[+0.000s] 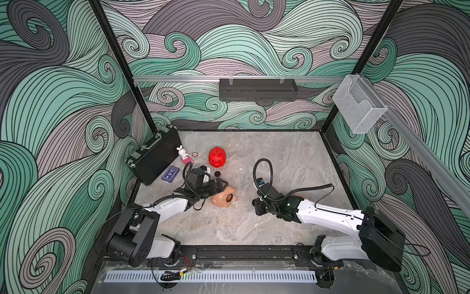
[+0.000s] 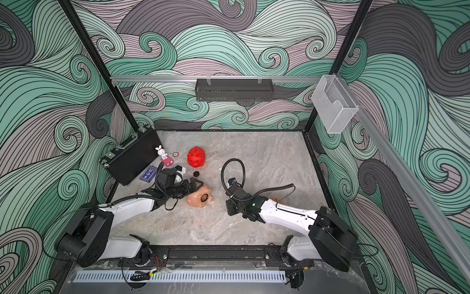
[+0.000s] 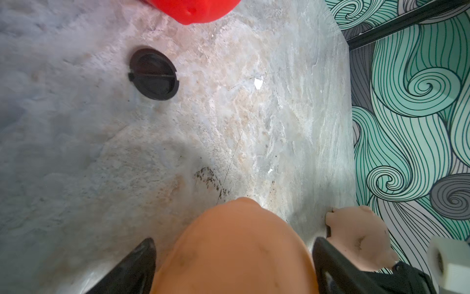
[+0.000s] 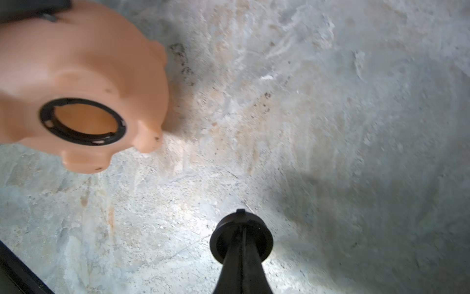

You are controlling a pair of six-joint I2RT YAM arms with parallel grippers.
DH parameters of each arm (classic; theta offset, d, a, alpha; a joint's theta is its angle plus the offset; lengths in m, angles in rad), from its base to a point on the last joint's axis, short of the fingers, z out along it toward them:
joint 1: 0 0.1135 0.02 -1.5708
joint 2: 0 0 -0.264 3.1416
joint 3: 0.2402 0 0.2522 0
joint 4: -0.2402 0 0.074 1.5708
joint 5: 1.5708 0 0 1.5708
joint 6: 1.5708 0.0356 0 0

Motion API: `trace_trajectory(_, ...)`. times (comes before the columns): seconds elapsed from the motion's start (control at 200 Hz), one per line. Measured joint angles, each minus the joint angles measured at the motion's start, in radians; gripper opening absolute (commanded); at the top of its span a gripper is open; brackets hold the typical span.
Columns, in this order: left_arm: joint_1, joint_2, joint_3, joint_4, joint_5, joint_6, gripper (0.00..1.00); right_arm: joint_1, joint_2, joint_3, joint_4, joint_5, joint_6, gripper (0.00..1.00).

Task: Open piggy banks
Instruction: Place the lid at the center of the board.

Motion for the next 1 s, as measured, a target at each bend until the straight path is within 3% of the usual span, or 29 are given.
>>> trace_trajectory(0.215,-0.055,-0.039,0.026,-0.094,-0.084,0.004,0.92,-0.033,0.053,0.04,-0.164,-0.036,0.036,0.0)
trace_trajectory(0.515,-0.097,-0.05,0.043,-0.137,-0.14,0.003,0.92,-0.04,0.132,0.061,-0.23,-0.057,0.047,0.0)
trace_trajectory(0.816,-0.104,-0.051,0.055,-0.178,-0.156,0.003,0.92,-0.045,0.135,0.072,-0.242,-0.058,0.048,0.14)
trace_trajectory(1.001,-0.104,-0.052,0.059,-0.21,-0.157,0.005,0.92,-0.045,0.044,0.07,-0.249,-0.044,0.05,0.2)
